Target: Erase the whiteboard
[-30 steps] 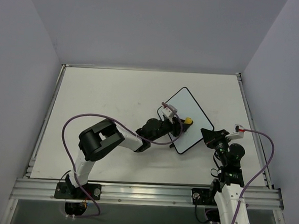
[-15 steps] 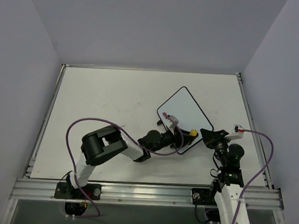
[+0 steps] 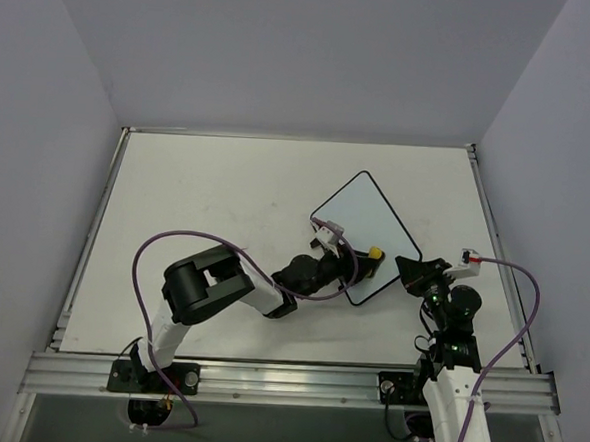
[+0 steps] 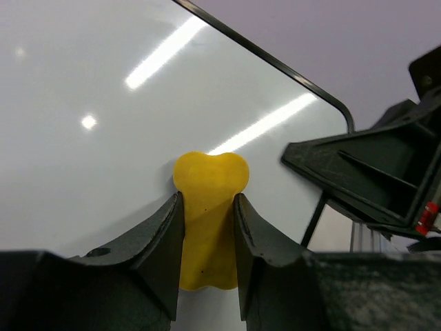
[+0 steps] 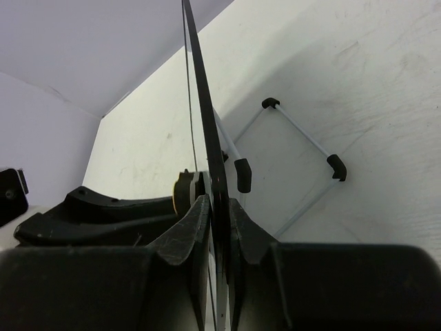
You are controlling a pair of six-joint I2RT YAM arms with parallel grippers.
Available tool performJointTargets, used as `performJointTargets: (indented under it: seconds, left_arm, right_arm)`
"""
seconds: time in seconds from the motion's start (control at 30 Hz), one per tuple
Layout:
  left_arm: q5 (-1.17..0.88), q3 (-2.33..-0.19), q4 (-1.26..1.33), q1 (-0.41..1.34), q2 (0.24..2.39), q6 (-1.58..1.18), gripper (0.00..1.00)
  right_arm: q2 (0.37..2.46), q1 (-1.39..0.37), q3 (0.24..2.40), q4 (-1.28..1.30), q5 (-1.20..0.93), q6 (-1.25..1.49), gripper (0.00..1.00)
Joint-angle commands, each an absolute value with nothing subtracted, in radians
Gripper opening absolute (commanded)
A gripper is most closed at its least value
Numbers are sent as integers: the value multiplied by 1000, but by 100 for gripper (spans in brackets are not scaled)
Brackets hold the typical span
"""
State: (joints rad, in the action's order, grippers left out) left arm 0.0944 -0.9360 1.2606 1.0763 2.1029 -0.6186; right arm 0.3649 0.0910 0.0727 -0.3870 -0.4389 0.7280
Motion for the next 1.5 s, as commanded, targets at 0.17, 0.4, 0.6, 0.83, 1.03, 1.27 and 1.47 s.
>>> performJointTargets:
  seconds: [0.17,0.4,0.6,0.83,1.03,1.27,1.47]
  left_arm:
    - [357,-930,767,1043,2187,-614,2]
    - [422,-946,690,1019,2192,-643,2]
    - [448,-951,652,1008,2187,-664,2]
    - [451,-951,672,1025,2180,-637,2]
    - [477,-950,701,1087,2143,-569,2]
    - [474,-945,749,1166,2123,-517,2]
    - [474,-962,698,1126,2095,-526,2]
  right_arm:
    - [331,69,97,-460,-492,689,0]
    - [334,69,95,-465,-499,690,0]
    - [330,69,97,-462,-499,689,0]
    - [321,69,94,-456,-500,687,0]
    - [318,69,95,-454,-499,686,0]
    - [314,67,91,-459,-502,689,0]
    - [307,67,91,-451,-503,687,0]
